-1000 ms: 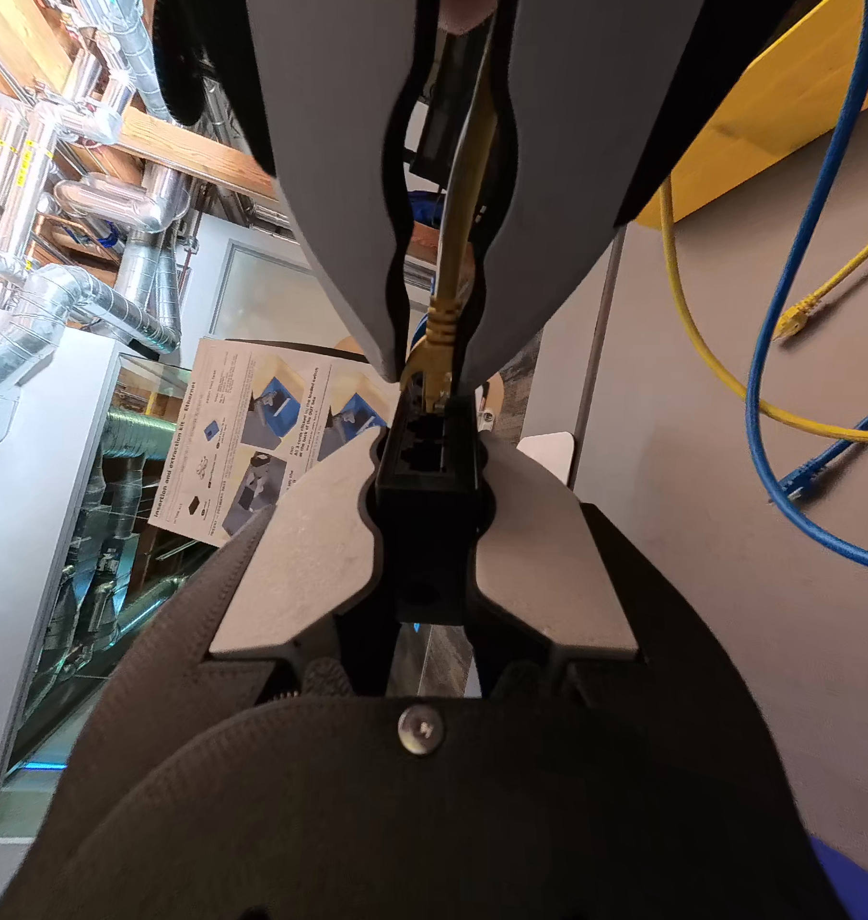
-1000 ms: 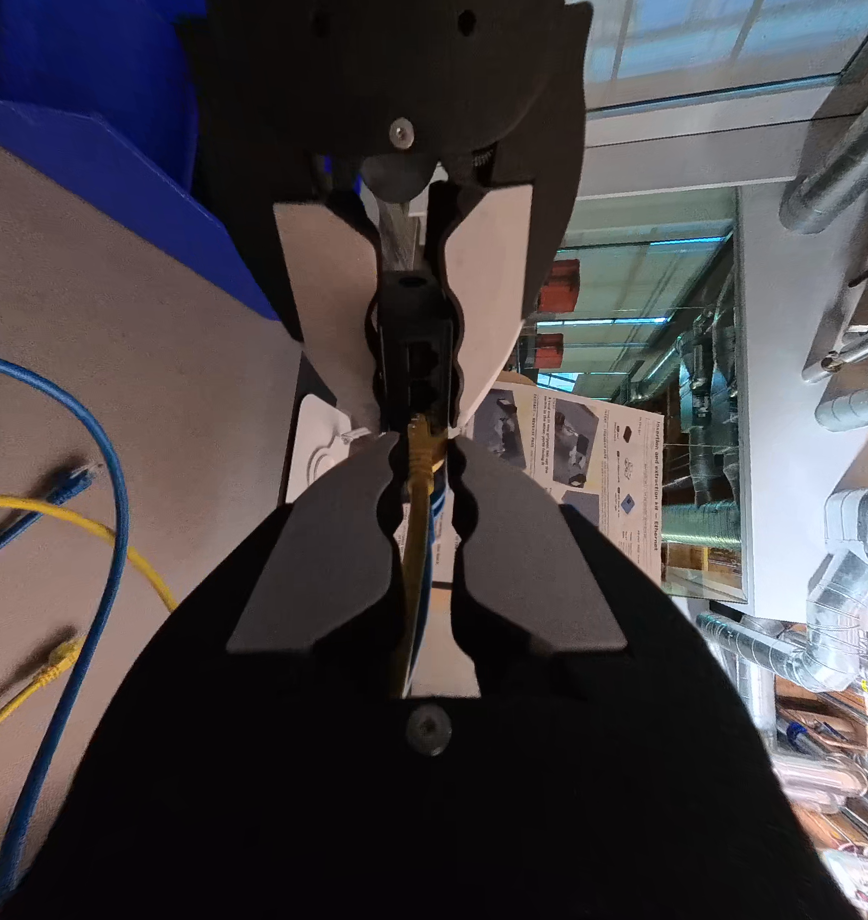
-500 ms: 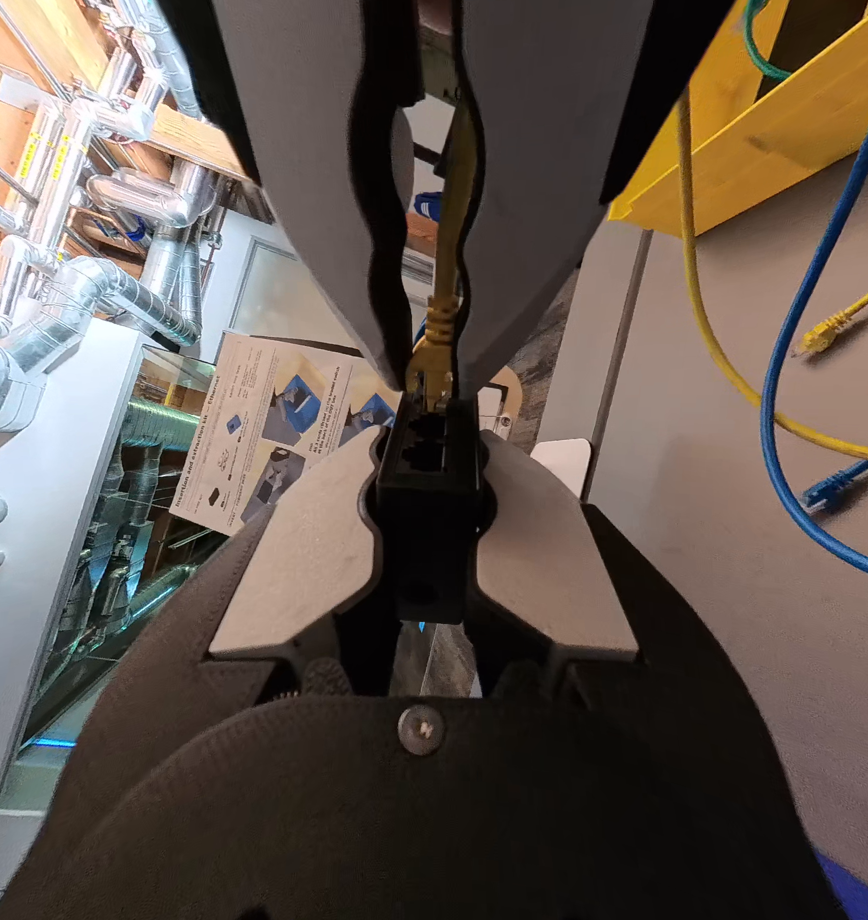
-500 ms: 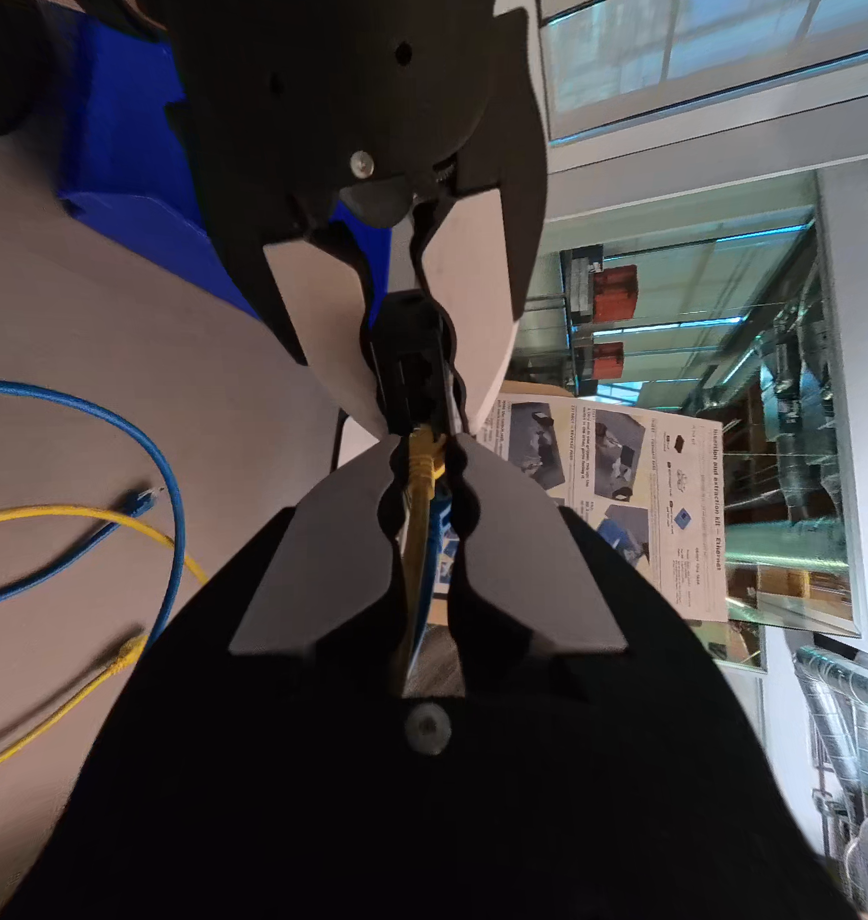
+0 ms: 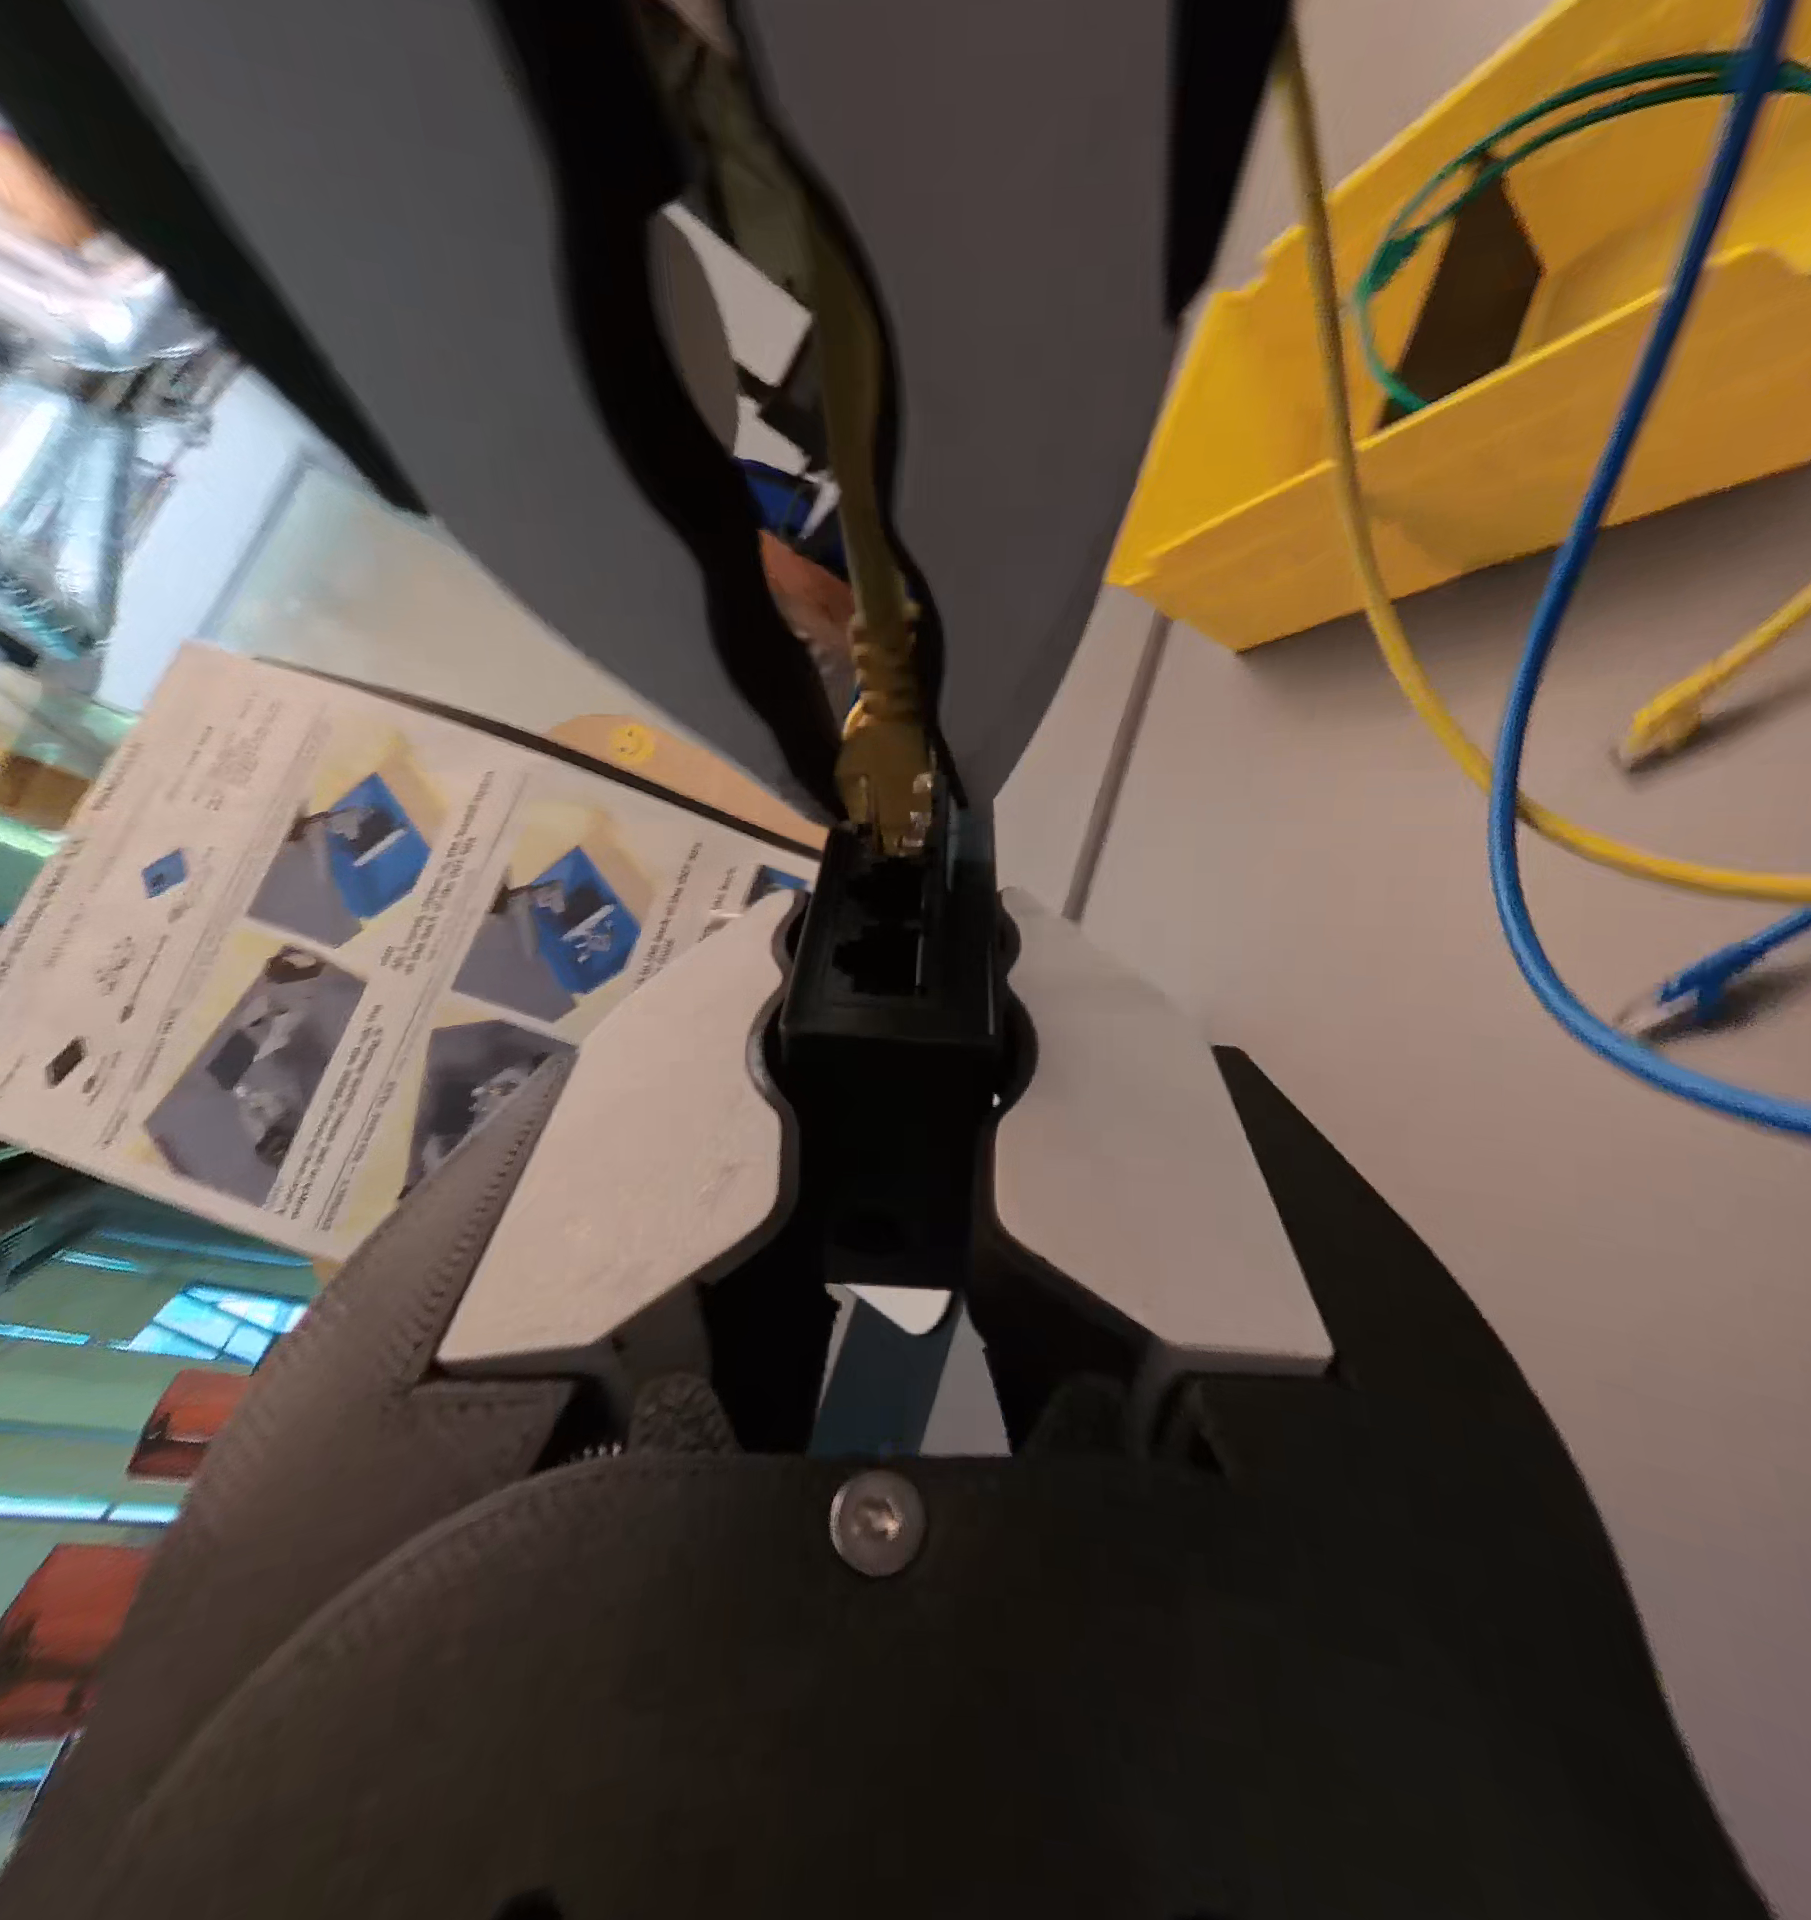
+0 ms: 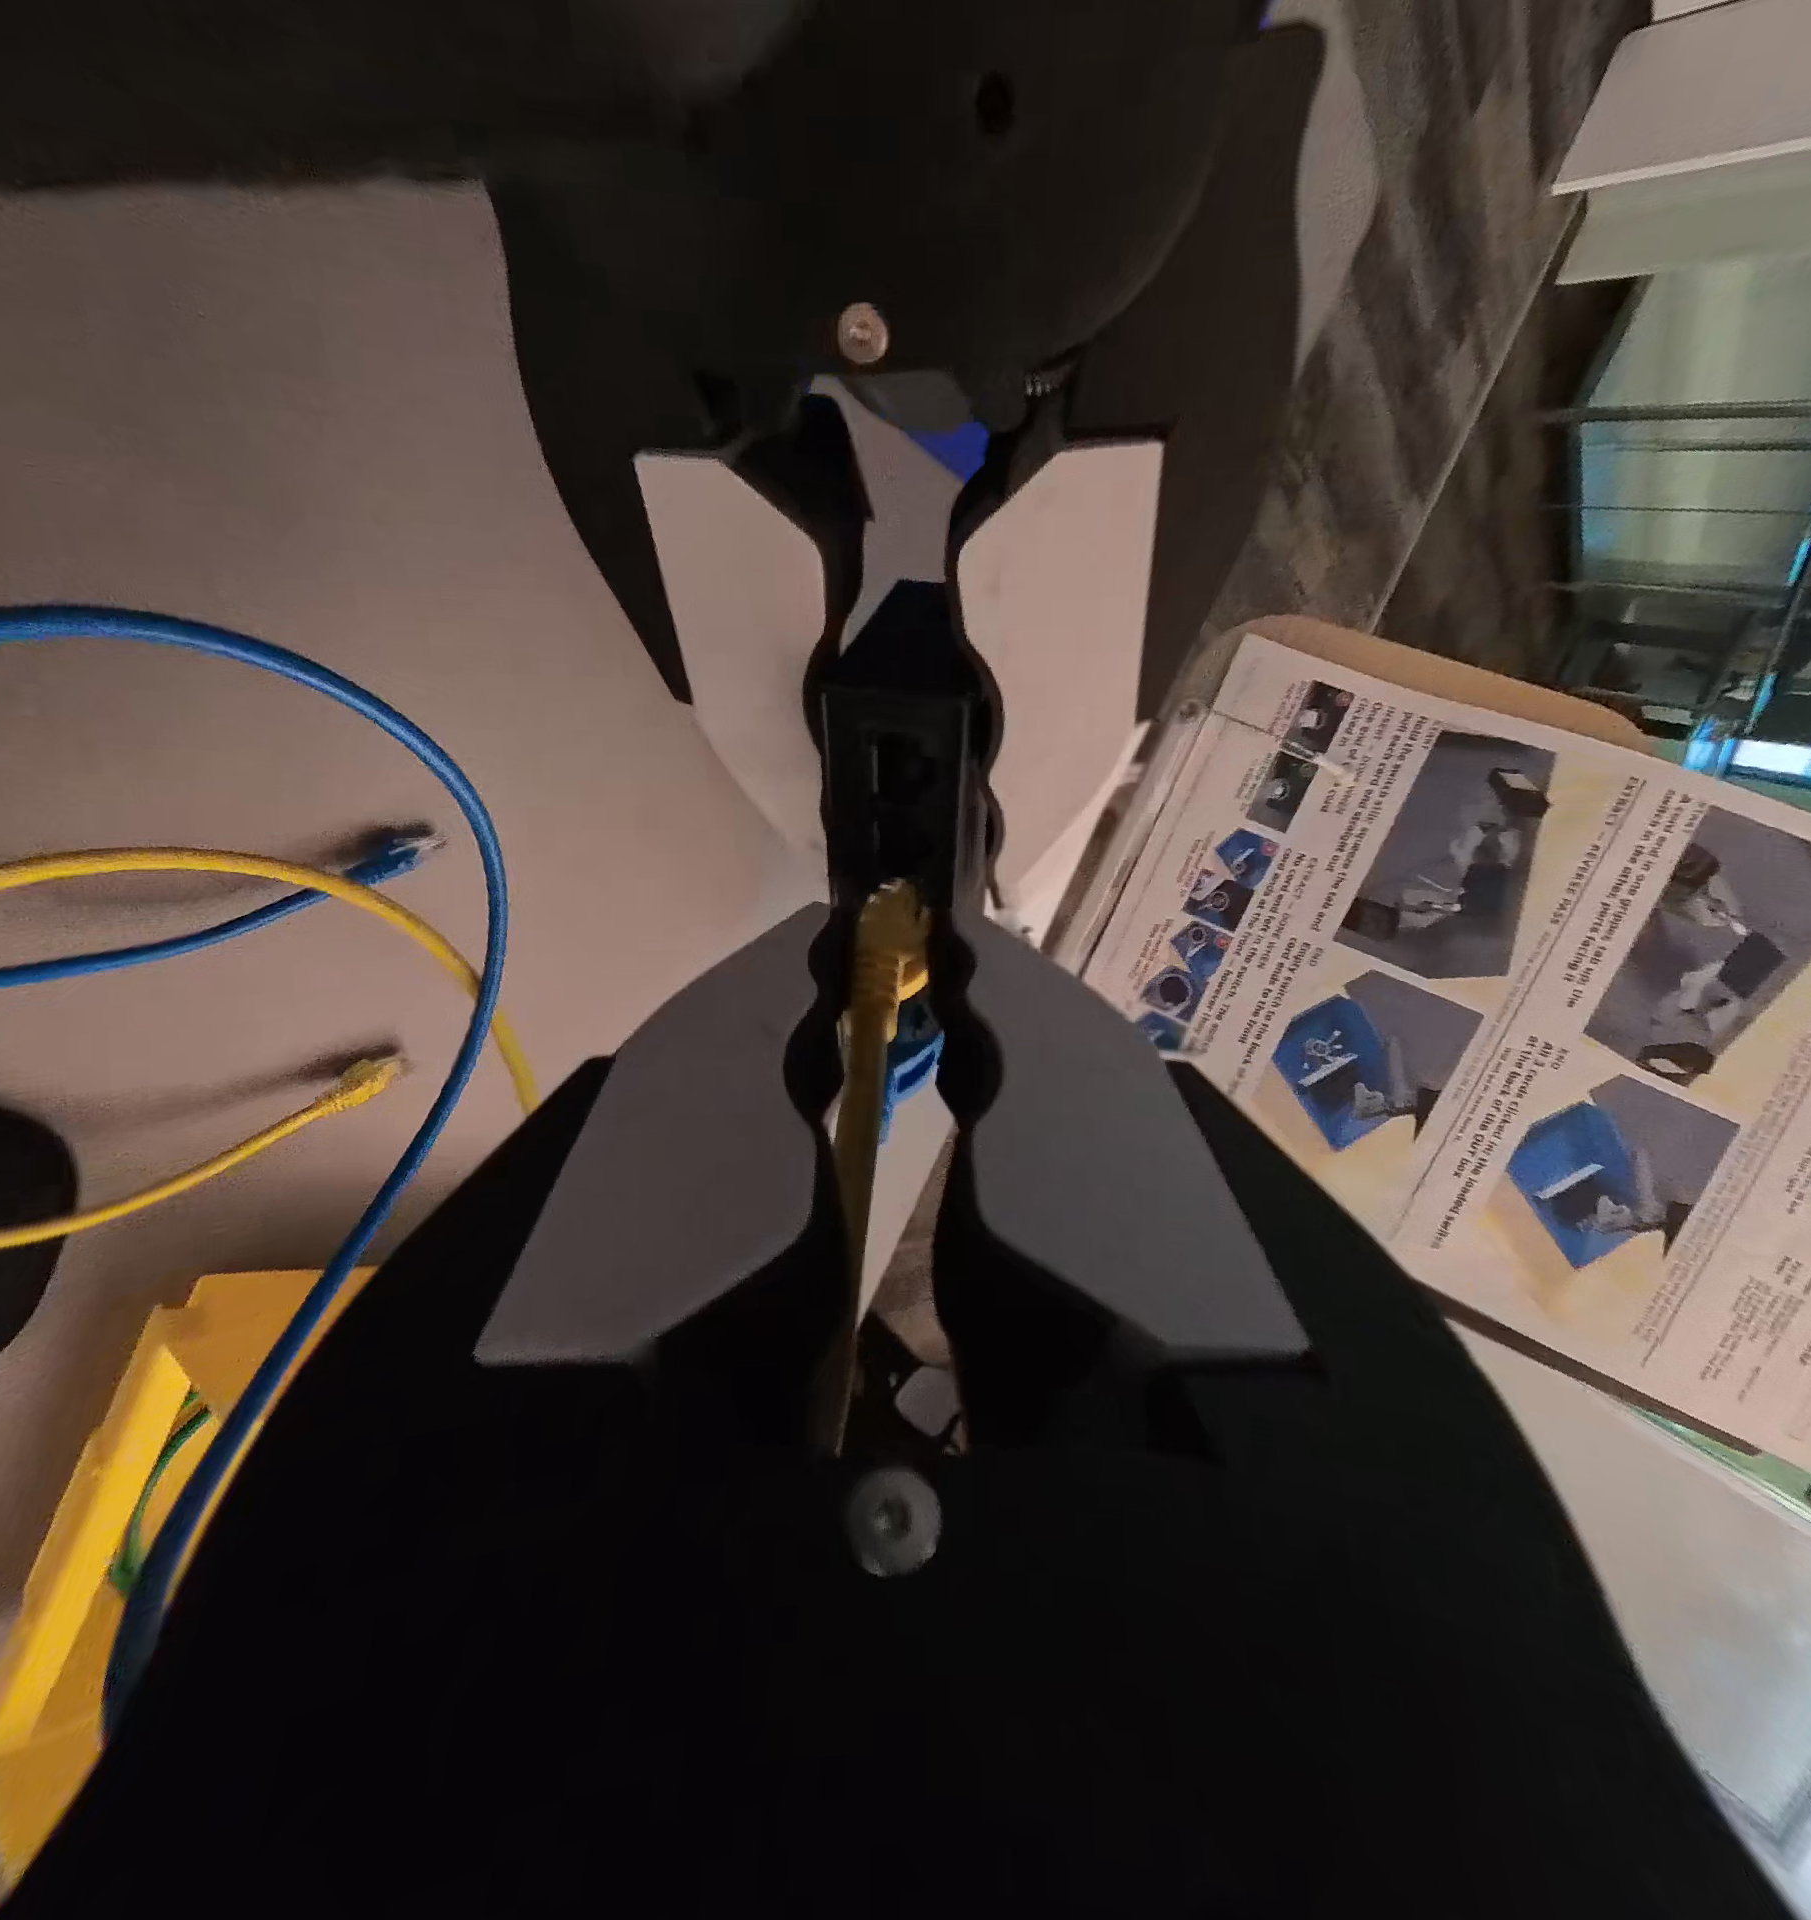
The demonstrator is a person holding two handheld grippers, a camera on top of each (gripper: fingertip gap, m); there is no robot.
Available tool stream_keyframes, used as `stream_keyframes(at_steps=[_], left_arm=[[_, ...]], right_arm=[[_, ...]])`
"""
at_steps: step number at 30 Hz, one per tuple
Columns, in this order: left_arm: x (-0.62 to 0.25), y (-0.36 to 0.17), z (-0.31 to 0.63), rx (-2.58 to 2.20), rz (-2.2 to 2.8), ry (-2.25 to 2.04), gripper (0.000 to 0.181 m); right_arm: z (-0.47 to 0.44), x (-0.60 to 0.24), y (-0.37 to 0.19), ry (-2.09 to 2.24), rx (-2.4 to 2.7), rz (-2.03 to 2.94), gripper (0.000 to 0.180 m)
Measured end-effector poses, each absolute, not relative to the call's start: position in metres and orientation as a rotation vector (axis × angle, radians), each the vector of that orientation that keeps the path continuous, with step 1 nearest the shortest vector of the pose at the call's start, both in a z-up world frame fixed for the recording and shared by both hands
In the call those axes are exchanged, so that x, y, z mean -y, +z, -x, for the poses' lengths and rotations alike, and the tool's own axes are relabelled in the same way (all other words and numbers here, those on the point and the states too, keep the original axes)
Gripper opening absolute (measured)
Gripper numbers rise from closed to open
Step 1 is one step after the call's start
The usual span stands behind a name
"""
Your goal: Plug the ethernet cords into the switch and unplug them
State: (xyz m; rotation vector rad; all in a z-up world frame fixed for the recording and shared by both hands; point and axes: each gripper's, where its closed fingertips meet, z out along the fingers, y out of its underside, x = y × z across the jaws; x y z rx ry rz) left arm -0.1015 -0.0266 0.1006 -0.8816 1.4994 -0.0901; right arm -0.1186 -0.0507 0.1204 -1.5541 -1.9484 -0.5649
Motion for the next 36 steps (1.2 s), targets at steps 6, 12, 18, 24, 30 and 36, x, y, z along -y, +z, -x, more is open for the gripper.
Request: stream_keyframes(at_steps=[6,12,18,24,30,36], left_arm=[[0.029,0.093,0.094,-1.519,0.886,-0.113,0.030],[-0.035,0.101,0.137,-1.326,1.070,0.103,0.029],[-0.033,0.111,0.146,-1.295,1.024,0.216,0.030],[-0.062,0.104,0.162,-1.249,1.123,0.290,0.030],[-0.069,0.098,0.165,-1.253,1.159,0.296,0.030],[-0.070,0.094,0.166,-1.268,1.179,0.281,0.029]], right_arm=[[0.111,0.053,0.114,-0.501,1.966,1.613,0.015],[0.092,0.093,0.066,-0.307,2.144,1.791,0.014],[0.100,0.087,0.117,-0.080,1.810,1.645,0.014],[0.067,0.108,0.112,-0.106,1.752,1.707,0.014],[0.047,0.107,0.115,-0.194,1.660,1.706,0.015],[0.014,0.089,0.189,-0.375,1.509,1.641,0.015]])
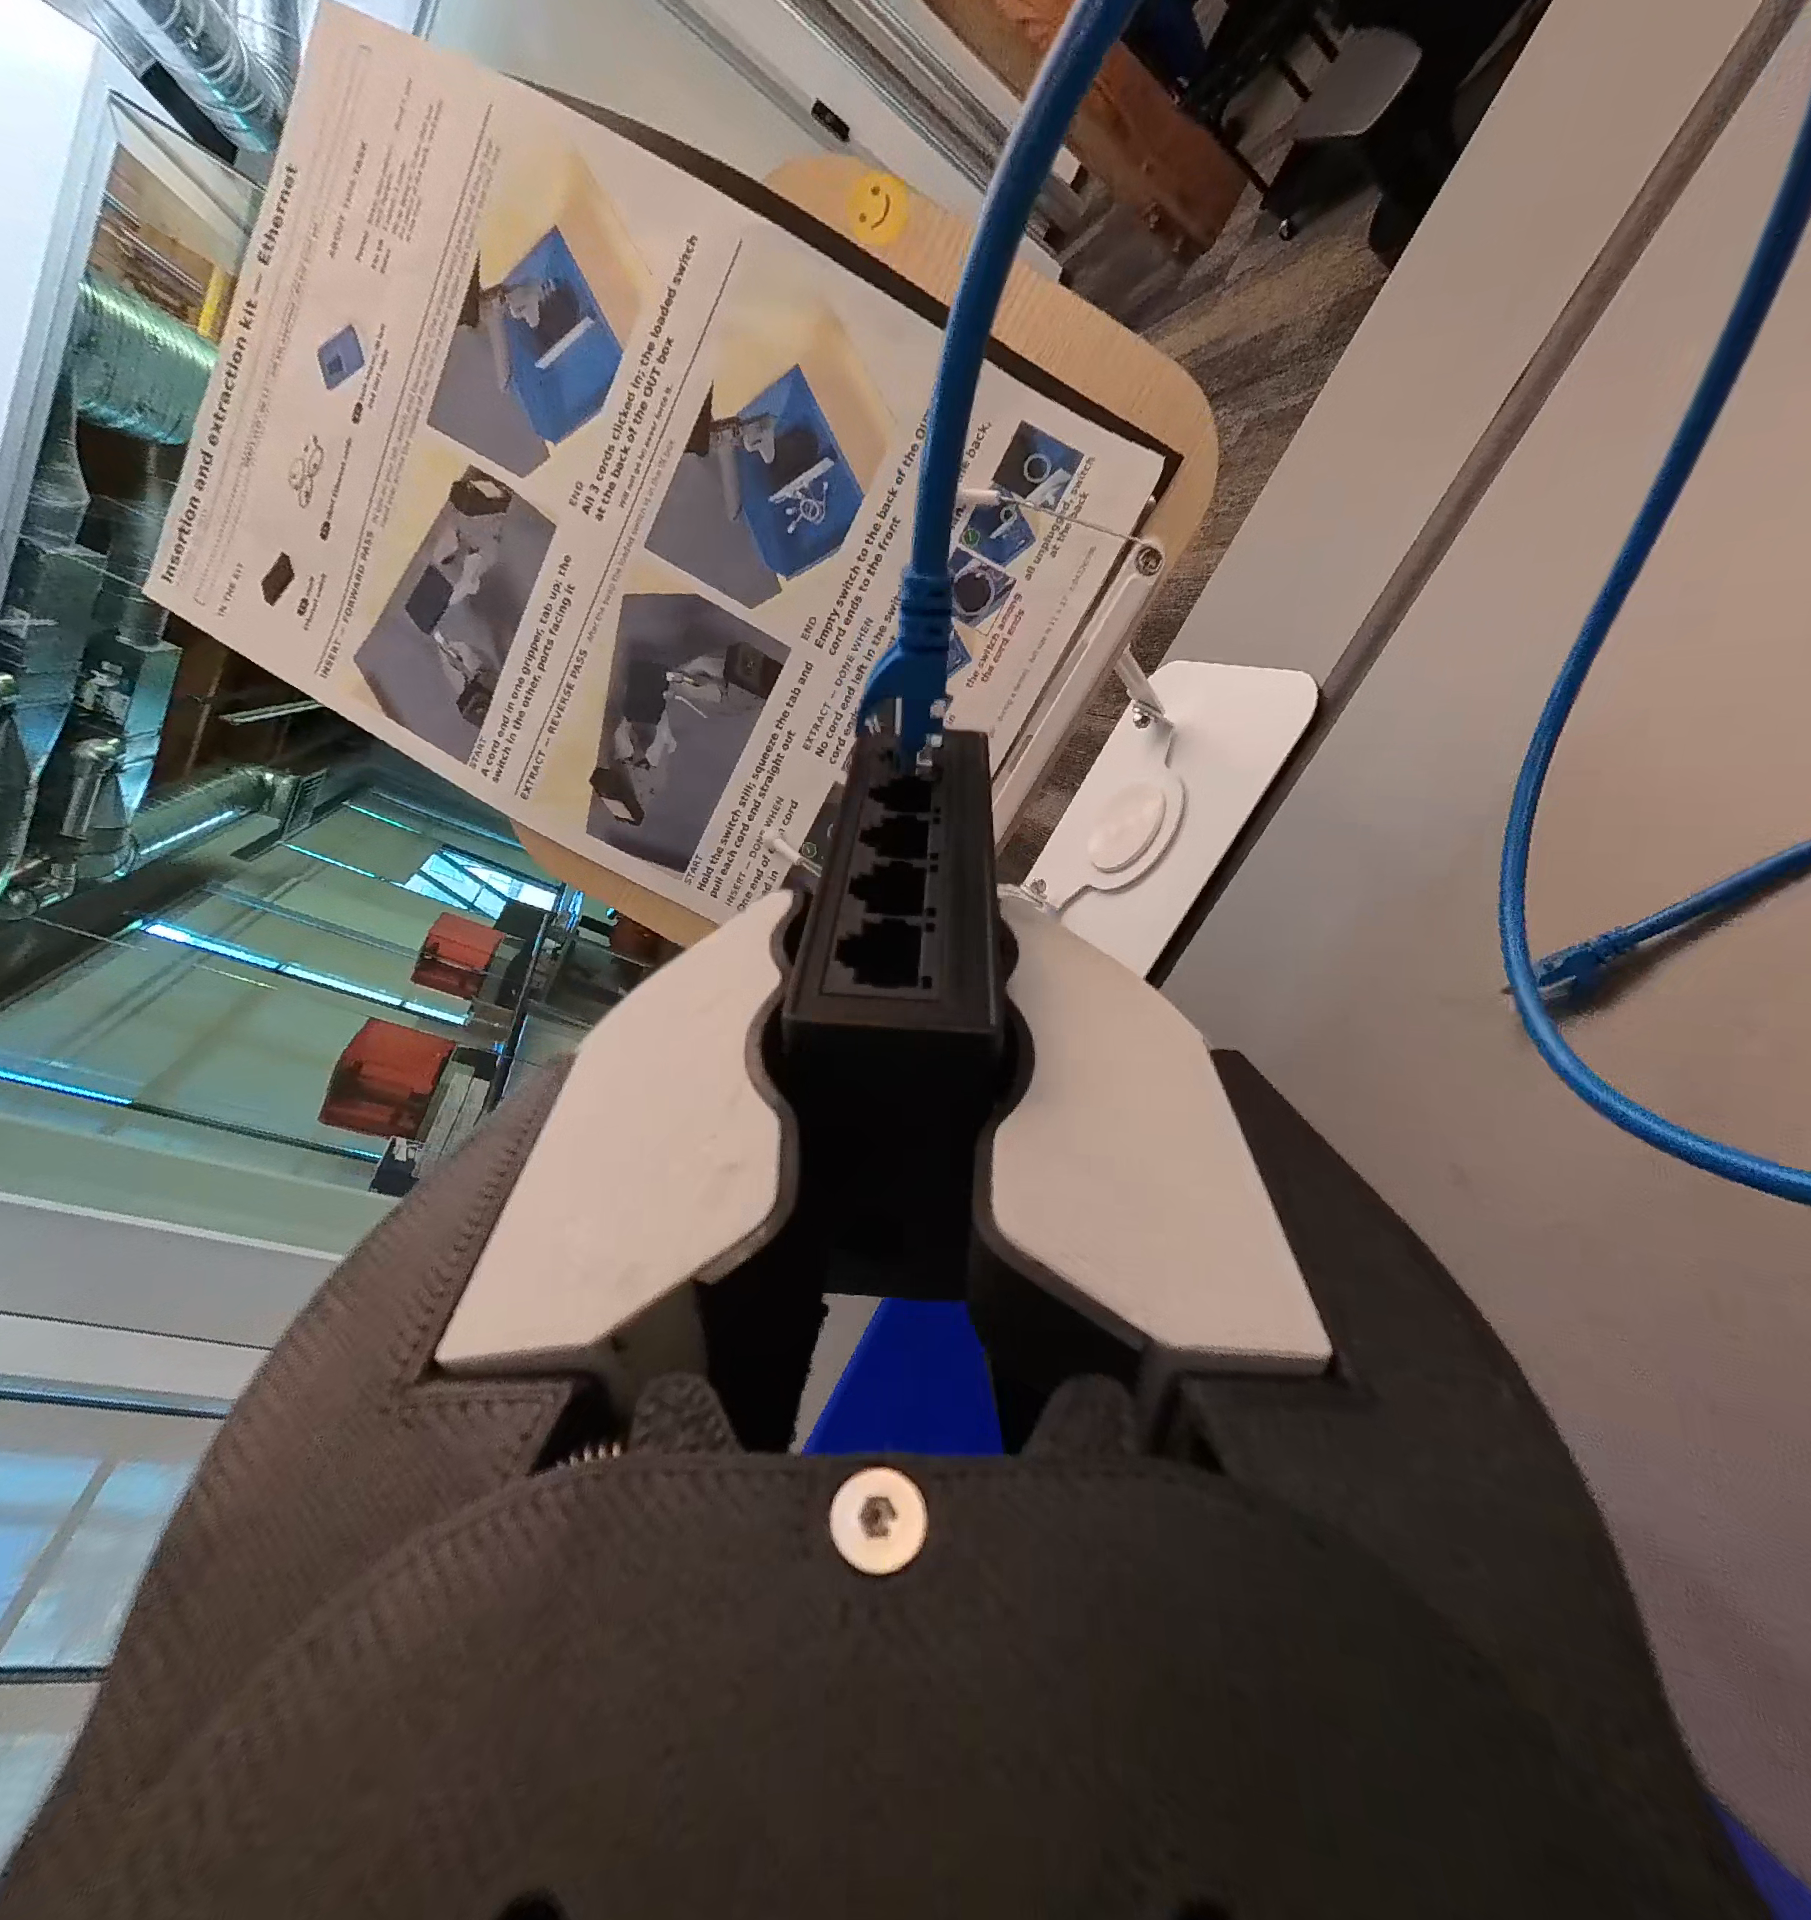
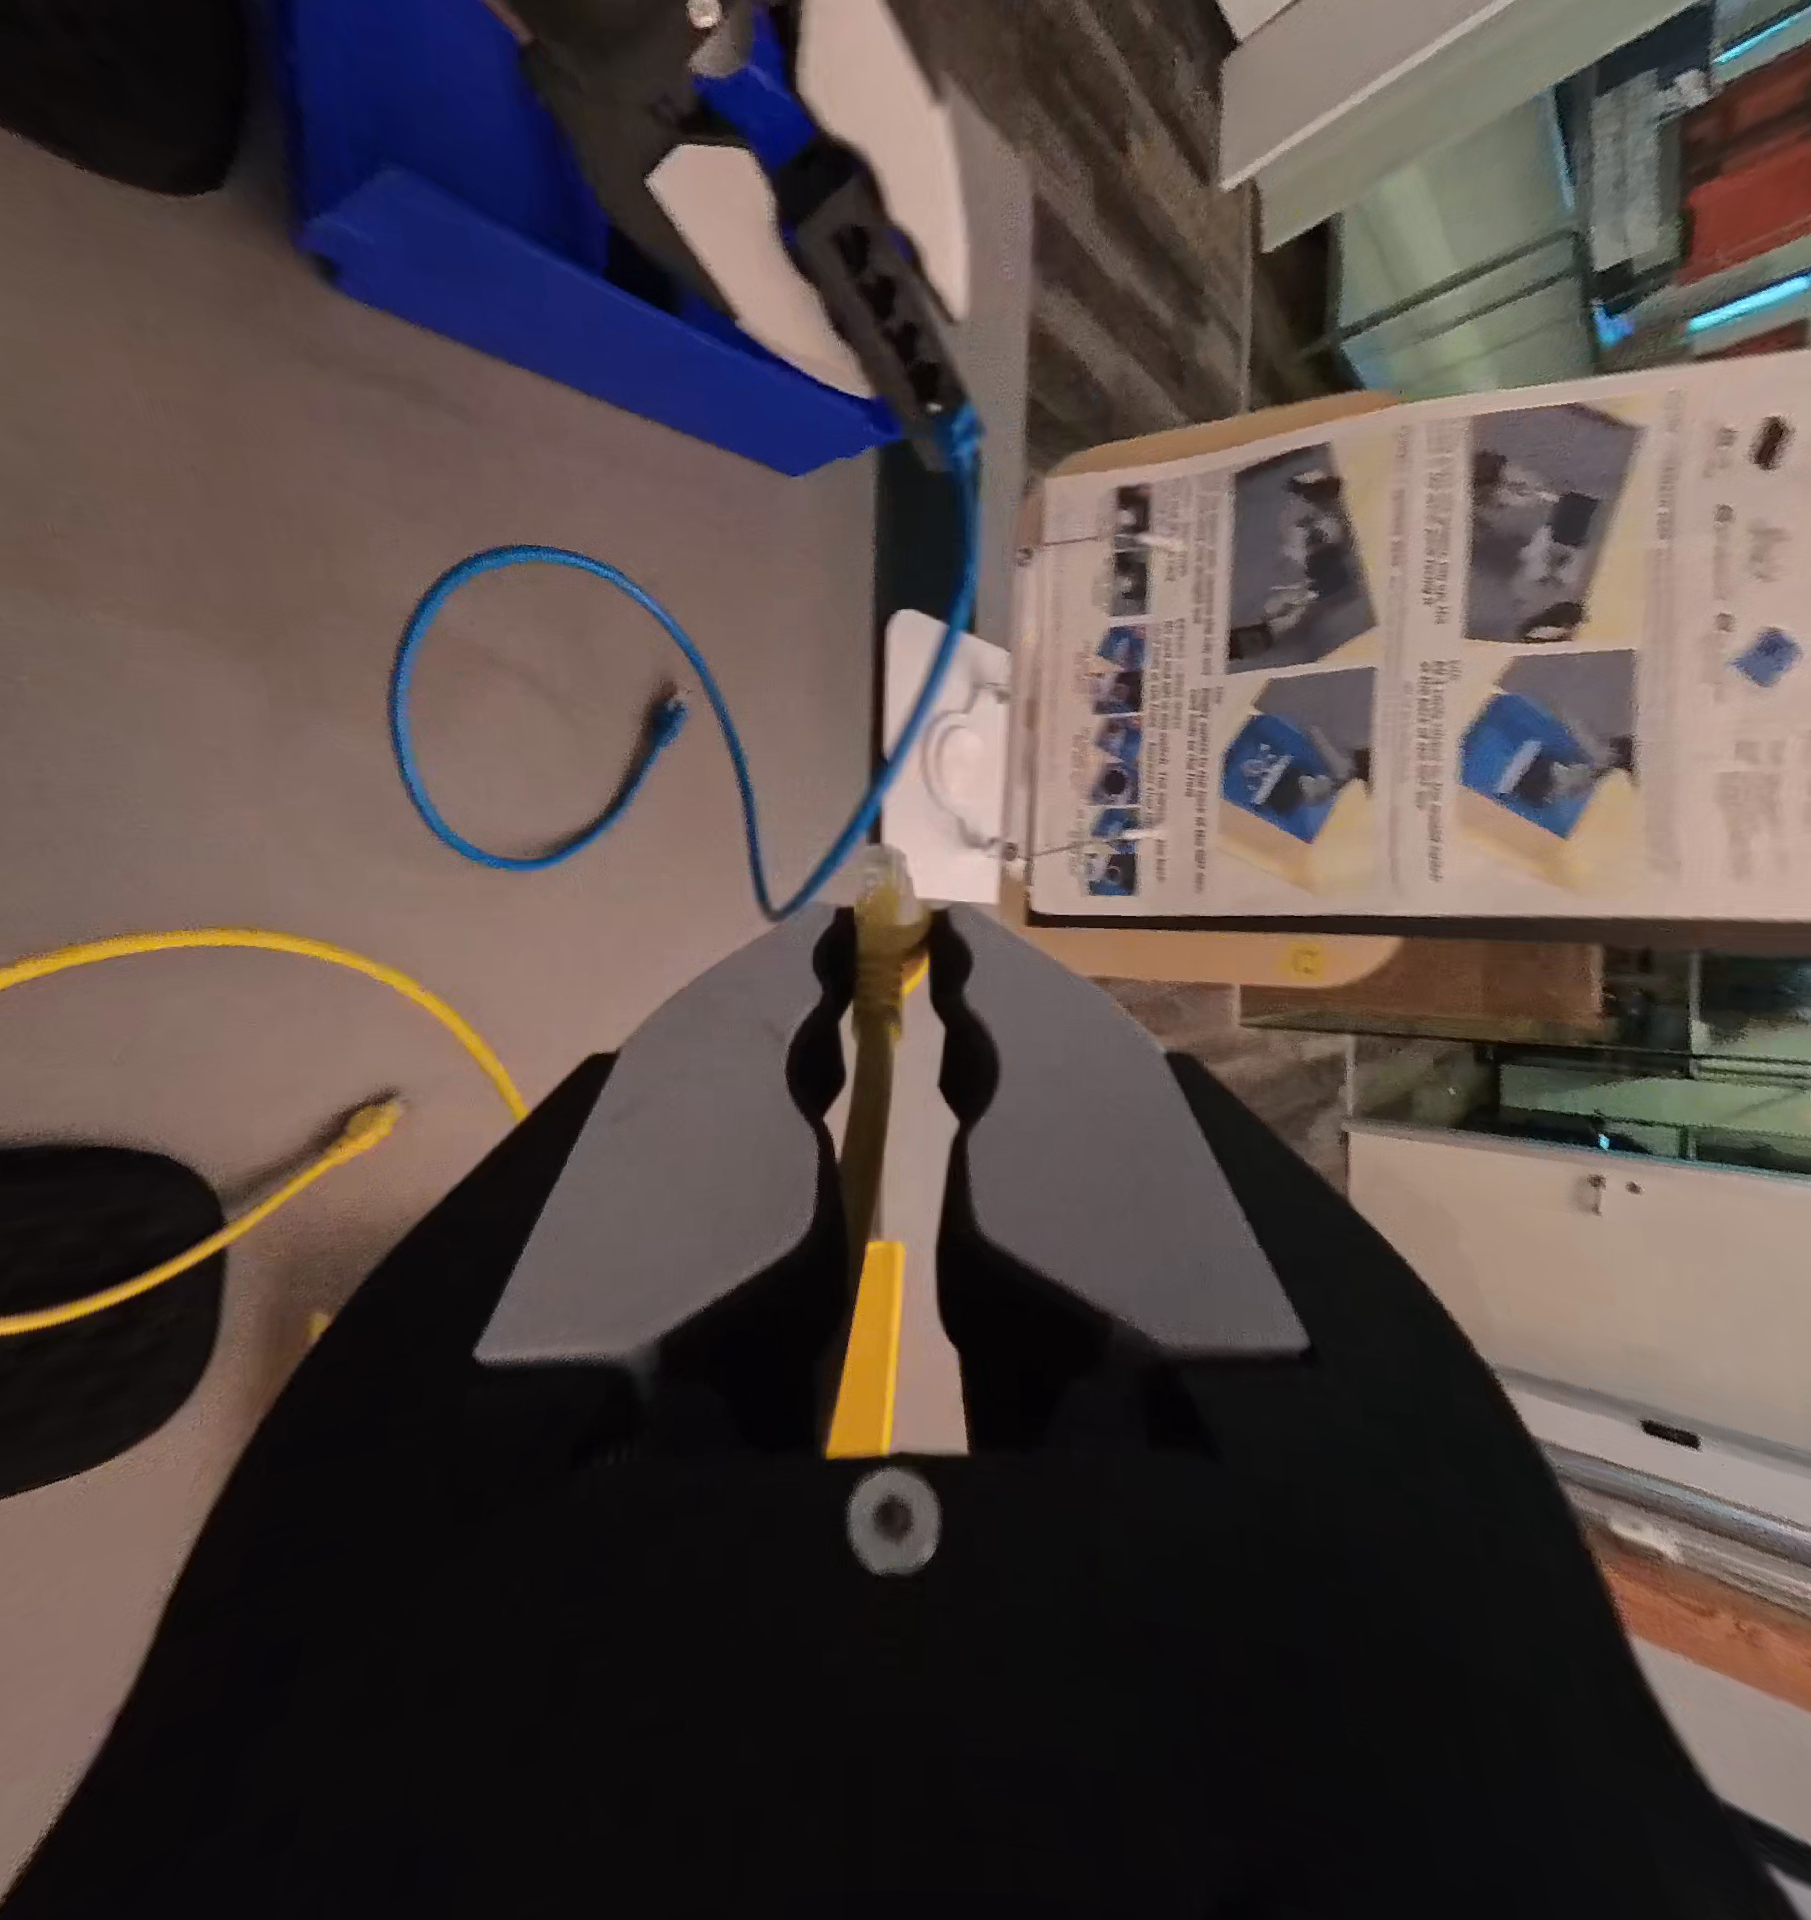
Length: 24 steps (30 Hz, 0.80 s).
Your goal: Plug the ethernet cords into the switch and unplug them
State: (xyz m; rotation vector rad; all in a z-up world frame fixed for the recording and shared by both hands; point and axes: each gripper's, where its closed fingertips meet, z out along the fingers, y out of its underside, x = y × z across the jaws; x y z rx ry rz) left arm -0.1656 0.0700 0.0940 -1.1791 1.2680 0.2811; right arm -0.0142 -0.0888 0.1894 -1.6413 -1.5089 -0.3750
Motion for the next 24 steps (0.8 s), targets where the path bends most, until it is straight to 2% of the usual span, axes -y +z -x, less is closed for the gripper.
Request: stream_keyframes(at_steps=[6,10,17,24], left_arm=[[-0.071,0.096,0.170,-1.262,1.195,0.263,0.029],[-0.070,0.097,0.171,-1.261,1.195,0.265,0.030],[-0.070,0.093,0.168,-1.277,1.198,0.280,0.029],[-0.071,0.086,0.164,-1.300,1.206,0.293,0.030]], right_arm=[[-0.050,0.080,0.305,-0.570,1.278,1.656,0.015],[-0.096,0.079,0.342,-0.671,1.171,1.724,0.014],[-0.153,0.075,0.347,-0.700,1.013,1.793,0.015],[-0.240,0.058,0.297,-0.882,0.868,1.955,0.015]])
